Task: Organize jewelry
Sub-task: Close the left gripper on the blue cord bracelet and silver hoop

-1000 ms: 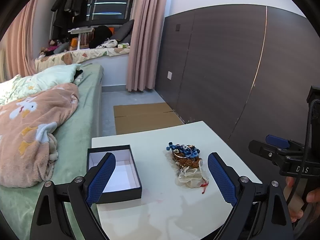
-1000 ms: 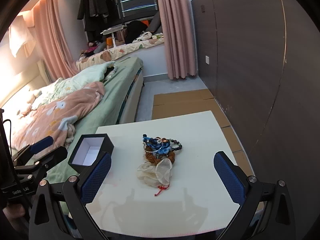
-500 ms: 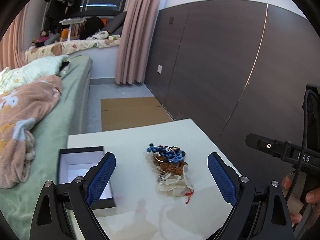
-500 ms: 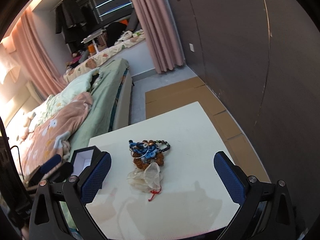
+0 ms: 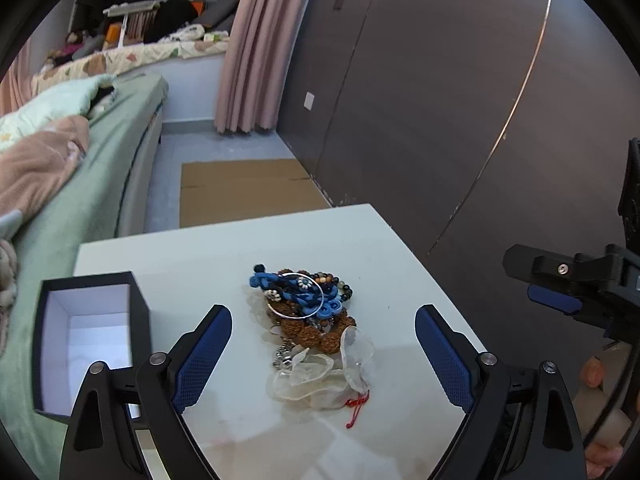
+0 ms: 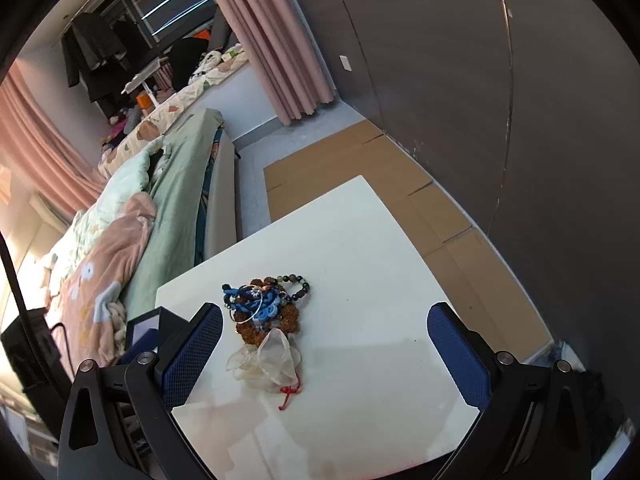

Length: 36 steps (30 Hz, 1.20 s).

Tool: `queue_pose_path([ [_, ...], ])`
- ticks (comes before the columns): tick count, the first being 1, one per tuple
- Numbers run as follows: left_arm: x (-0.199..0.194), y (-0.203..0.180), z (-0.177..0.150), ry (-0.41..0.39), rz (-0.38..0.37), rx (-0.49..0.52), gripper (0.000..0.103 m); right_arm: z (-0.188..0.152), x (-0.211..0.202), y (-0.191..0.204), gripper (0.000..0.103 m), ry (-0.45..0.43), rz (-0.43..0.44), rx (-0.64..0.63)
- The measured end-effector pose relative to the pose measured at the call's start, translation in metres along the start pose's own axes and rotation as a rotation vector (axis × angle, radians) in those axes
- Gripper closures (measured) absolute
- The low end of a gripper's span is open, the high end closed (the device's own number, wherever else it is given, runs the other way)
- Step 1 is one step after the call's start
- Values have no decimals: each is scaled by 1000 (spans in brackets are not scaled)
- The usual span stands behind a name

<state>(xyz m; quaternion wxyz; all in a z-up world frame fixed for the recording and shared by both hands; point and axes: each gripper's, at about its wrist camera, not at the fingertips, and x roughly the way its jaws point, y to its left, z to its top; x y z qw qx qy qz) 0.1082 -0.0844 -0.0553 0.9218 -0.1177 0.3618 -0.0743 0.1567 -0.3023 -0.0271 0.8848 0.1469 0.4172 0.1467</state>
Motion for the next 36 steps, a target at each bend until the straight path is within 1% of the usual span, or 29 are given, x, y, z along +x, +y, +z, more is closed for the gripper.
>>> queue_pose_path([
  [4, 18, 1, -1, 28, 9, -15, 11, 4, 12, -7, 0, 34, -15, 41],
  [7, 32, 7, -1, 48, -1, -46, 14, 7, 22, -12, 3, 57, -16, 72],
  [9, 42, 8, -1, 59, 9, -49, 16, 9, 27, -15, 4, 69, -7, 94],
  [11, 51, 10, -1, 69, 20, -50, 18, 11, 31, -16, 10, 76, 1, 113],
  [14, 62, 15, 0, 86, 23, -68, 21, 13, 40, -19, 14, 100, 17, 143],
  [17, 73, 19, 1, 93, 46, -73, 23, 15, 50, -18, 14, 122, 19, 159],
  [19, 79, 21, 2, 101, 51, -73, 26, 16, 55, -15, 14, 133, 18, 161],
  [21, 86, 22, 3, 115, 52, -74, 31, 16, 59, -13, 14, 141, 26, 164],
  [22, 89, 23, 3, 123, 54, -74, 32, 16, 61, -12, 14, 148, 31, 164],
  [25, 95, 22, 1, 136, 60, -59, 35, 13, 65, -10, 14, 161, 35, 159],
  [27, 97, 19, 0, 135, 70, -37, 41, 12, 65, -10, 14, 167, 34, 156],
  [29, 96, 18, 0, 126, 65, -23, 45, 11, 66, -10, 14, 170, 34, 155],
  [32, 94, 17, -1, 116, 77, -4, 51, 10, 67, -11, 14, 173, 31, 157],
  [36, 90, 20, 0, 117, 75, -9, 51, 9, 69, -13, 14, 176, 26, 157],
])
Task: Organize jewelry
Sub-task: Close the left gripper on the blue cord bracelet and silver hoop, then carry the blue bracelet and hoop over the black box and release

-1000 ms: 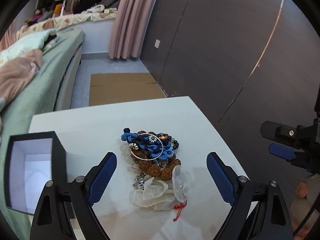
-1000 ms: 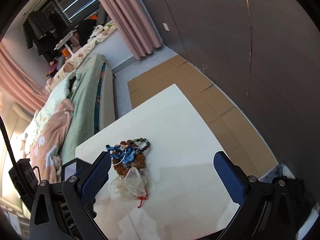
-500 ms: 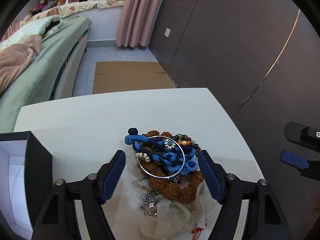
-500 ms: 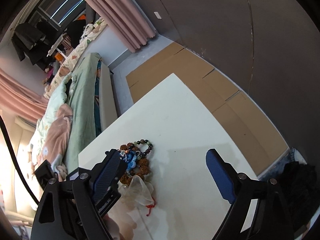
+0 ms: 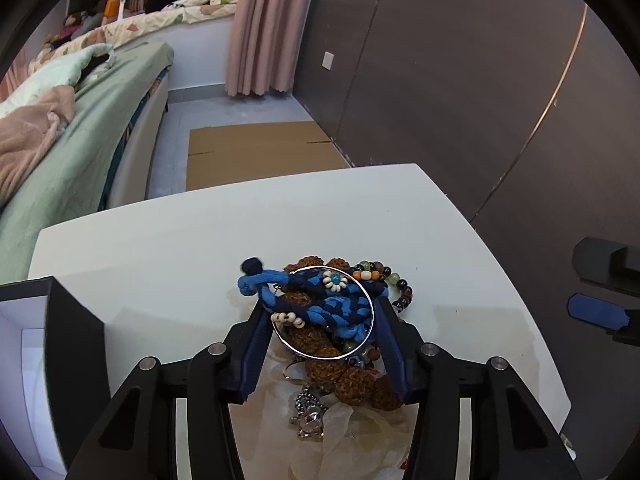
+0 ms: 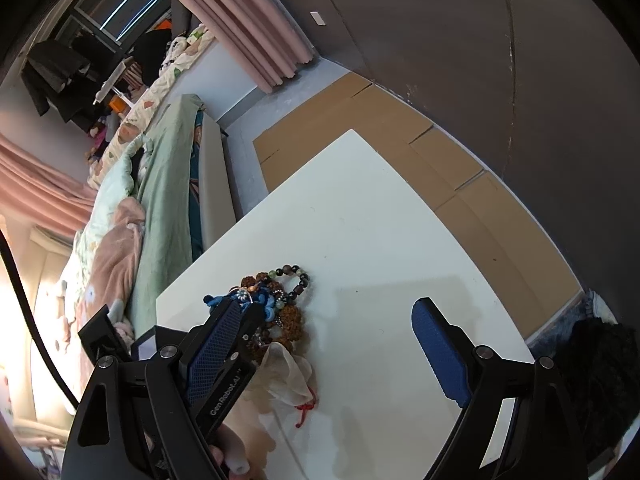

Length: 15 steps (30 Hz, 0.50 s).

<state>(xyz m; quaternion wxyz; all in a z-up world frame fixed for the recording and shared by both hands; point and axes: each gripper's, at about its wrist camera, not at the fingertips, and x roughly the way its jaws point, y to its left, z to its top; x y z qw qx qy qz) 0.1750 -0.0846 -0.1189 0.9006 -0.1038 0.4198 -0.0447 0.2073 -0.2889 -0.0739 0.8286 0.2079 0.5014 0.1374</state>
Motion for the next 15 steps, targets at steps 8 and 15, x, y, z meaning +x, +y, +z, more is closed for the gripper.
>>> queue_pose_path([
  [8, -28, 13, 7, -37, -58, -40, 51, -4, 24, 10, 28, 69, 62, 3],
  [15, -48, 26, 12, -78, -79, -65, 51, -7, 45, 19, 40, 107, 83, 8],
])
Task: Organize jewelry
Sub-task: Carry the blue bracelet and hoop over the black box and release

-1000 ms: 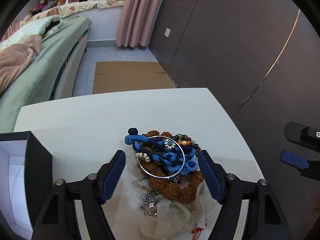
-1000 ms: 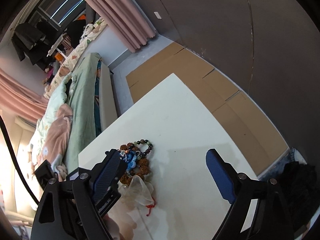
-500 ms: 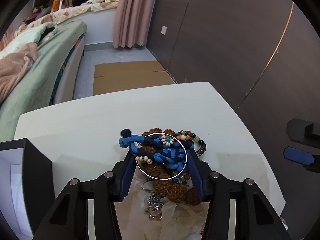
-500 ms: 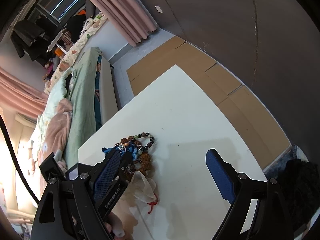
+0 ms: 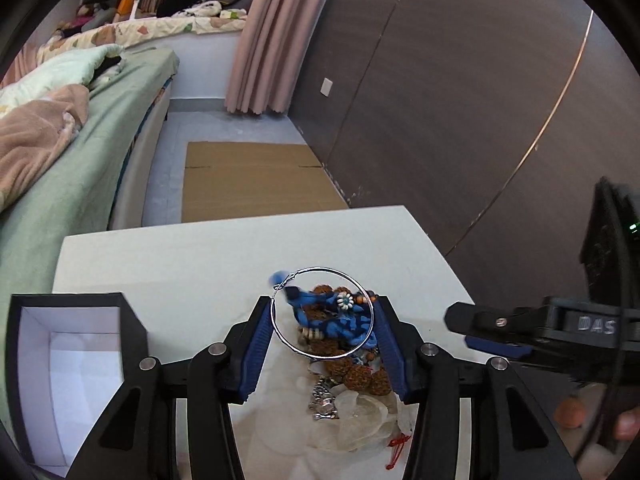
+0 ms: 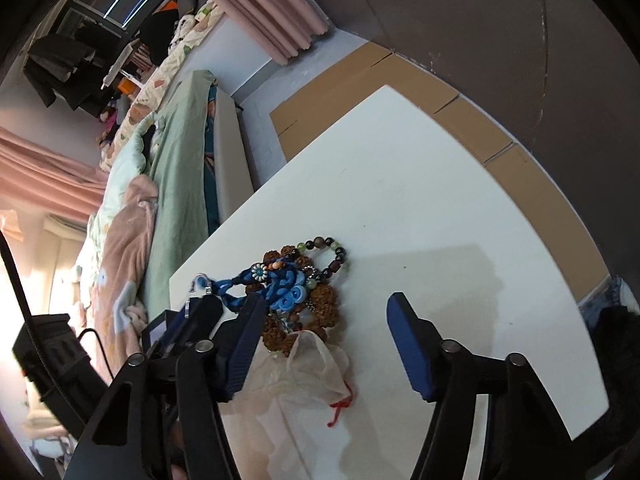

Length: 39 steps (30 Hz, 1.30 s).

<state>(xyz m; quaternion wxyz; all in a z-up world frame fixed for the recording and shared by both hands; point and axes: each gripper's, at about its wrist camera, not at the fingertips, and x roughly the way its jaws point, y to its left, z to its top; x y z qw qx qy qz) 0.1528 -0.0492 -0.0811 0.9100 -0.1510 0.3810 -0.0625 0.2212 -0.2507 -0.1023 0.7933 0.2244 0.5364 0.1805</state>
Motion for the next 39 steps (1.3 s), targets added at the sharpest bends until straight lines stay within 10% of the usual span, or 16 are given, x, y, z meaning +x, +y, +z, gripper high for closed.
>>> queue_pose_path([
  [19, -51, 62, 12, -68, 70, -94, 51, 13, 47, 27, 54, 23, -43, -88],
  [28, -74, 78, 12, -81, 94, -121, 51, 6, 59, 41, 88, -1, -89, -156],
  [39, -98, 93, 5, -84, 123, -144, 51, -4, 19, 51, 92, -99, 35, -141],
])
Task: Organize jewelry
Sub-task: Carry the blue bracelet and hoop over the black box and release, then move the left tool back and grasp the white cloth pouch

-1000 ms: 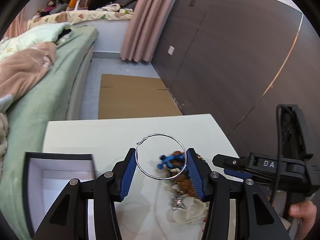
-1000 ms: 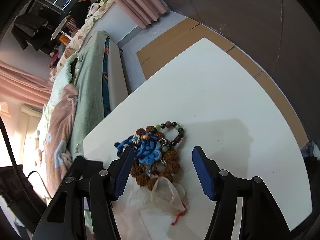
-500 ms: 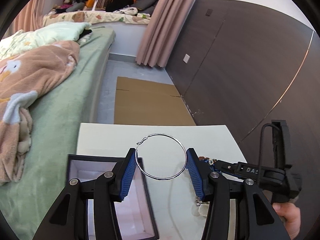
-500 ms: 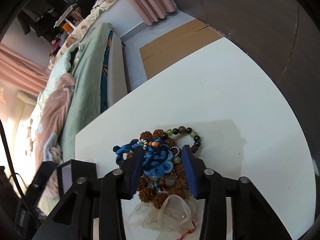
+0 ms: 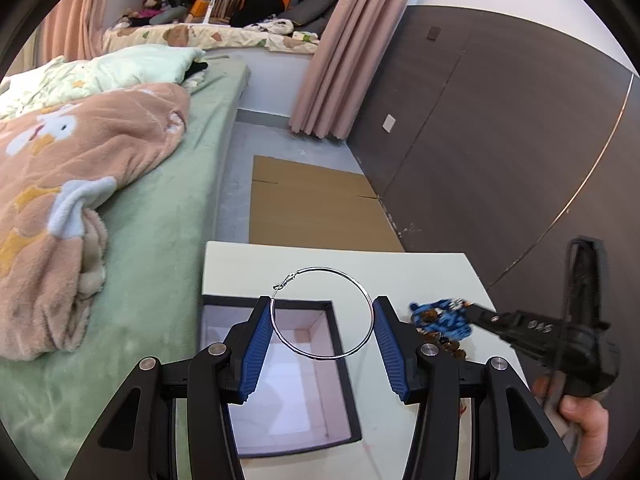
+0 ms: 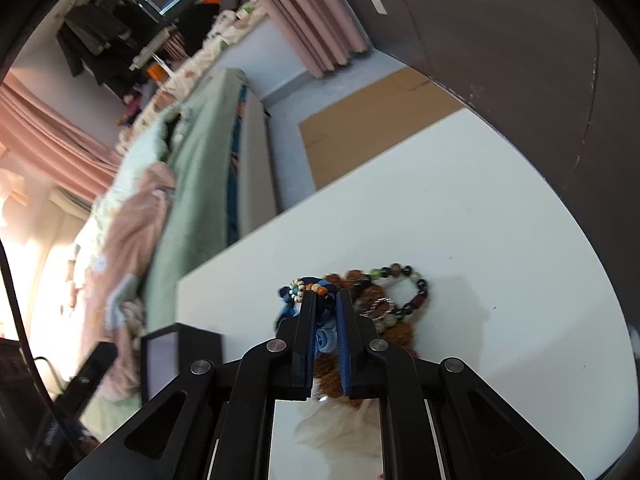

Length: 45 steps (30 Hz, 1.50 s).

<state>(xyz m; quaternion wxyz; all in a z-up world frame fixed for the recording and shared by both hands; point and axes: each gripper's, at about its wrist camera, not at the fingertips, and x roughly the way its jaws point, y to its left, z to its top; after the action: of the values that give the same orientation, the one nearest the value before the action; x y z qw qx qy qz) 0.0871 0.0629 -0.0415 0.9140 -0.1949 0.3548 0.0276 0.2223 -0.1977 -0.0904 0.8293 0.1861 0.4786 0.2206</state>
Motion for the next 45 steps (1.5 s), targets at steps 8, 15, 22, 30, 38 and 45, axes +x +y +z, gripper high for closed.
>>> queue_pose_path([
  [8, -4, 17, -6, 47, -10, -82, 41, -11, -25, 17, 92, -65, 140, -4],
  [15, -20, 29, -10, -3, 14, -131, 5, -25, -32, 42, 92, -75, 261, -45],
  [22, -44, 49, -10, -65, 40, -191, 5, -46, -31, 77, 92, -62, 359, -112],
  [30, -58, 62, -11, -108, 72, -217, 4, -64, -7, 101, 92, -16, 422, -117],
  [38, -58, 64, -12, -105, 69, -215, 4, -63, 15, 96, 33, 70, 357, -53],
  [45, -57, 57, -12, -105, 52, -205, 4, -54, -2, 68, 31, 50, 308, -19],
])
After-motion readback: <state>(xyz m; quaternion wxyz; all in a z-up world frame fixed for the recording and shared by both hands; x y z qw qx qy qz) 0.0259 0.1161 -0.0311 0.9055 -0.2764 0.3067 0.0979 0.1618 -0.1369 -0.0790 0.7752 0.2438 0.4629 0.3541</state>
